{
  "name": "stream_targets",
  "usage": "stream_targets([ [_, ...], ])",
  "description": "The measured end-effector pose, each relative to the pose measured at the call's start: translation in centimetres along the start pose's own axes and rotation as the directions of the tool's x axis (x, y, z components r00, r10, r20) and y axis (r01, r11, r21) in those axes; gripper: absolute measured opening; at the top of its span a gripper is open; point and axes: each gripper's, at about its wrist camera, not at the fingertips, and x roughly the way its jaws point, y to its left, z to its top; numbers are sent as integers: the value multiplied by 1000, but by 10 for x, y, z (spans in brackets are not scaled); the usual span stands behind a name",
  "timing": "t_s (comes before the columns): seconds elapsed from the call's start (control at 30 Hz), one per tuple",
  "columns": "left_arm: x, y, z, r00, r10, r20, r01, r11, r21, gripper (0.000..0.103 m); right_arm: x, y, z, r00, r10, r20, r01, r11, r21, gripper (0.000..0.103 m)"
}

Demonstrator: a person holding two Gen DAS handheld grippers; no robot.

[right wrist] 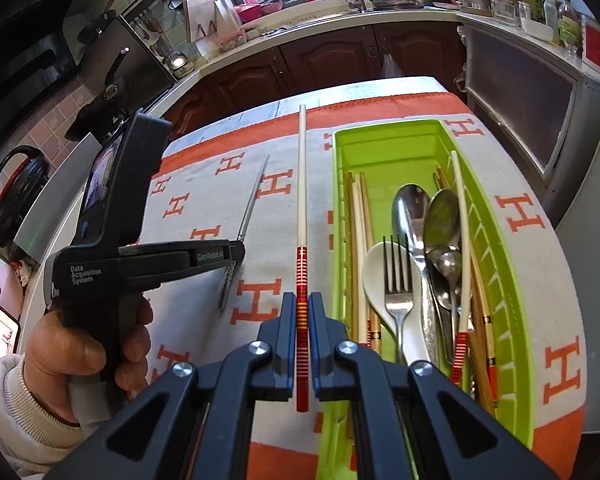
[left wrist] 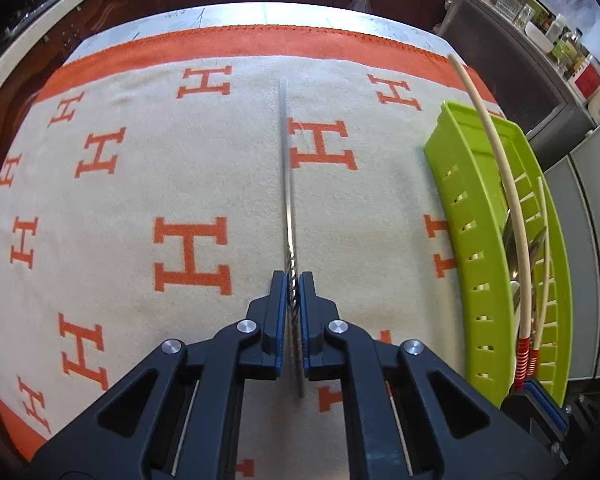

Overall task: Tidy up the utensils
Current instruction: 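Grasp the metal chopstick with the left gripper while the right gripper grasps the wooden chopstick, then carry both chopsticks into the green tray and open both grippers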

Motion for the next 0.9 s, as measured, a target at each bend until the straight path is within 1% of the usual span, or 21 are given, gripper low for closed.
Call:
stream_targets([
  [0.17, -17, 2, -9, 999, -50, 5, 50, 999, -18, 3, -12, -9, -2, 1000, 6, 24, -6, 1000, 15, 5],
  [0.27, -39, -3, -14, 995, -95, 26, 95, 995, -21, 3, -22, -15, -3, 999, 7, 42, -8, 1000, 27, 5],
  [0.43, -80, -14, -19, 982, -169, 79, 170, 985, -6, 3, -35, -30, -7, 998, -11, 62, 7, 998, 60, 5],
  [0.53, -94, -18, -20, 974, -207, 88, 209, 978, -11, 3, -38, -39, -9, 998, -24, 63, 19, 997, 77, 5],
  [0.6, -100, -19, -22, 972, -219, 83, 221, 975, -10, 3, -38, -44, -10, 998, -31, 53, 27, 996, 81, 5],
  [0.7, -97, -19, -29, 976, -212, 47, 213, 977, -8, 3, -33, -46, -14, 999, -35, 5, 35, 997, 62, 5],
  [0.77, -86, -17, -37, 980, -198, 5, 198, 980, -12, 3, -27, -46, -18, 998, -52, -35, 53, 997, 49, 5],
  [0.8, -79, -16, -43, 982, -188, -26, 188, 982, -10, 3, -23, -47, -20, 997, -50, -58, 53, 997, 51, 5],
  [0.9, -64, -13, -60, 987, -138, -77, 140, 990, 20, 3, -19, -49, -25, 994, -40, -98, 46, 997, 56, 6],
])
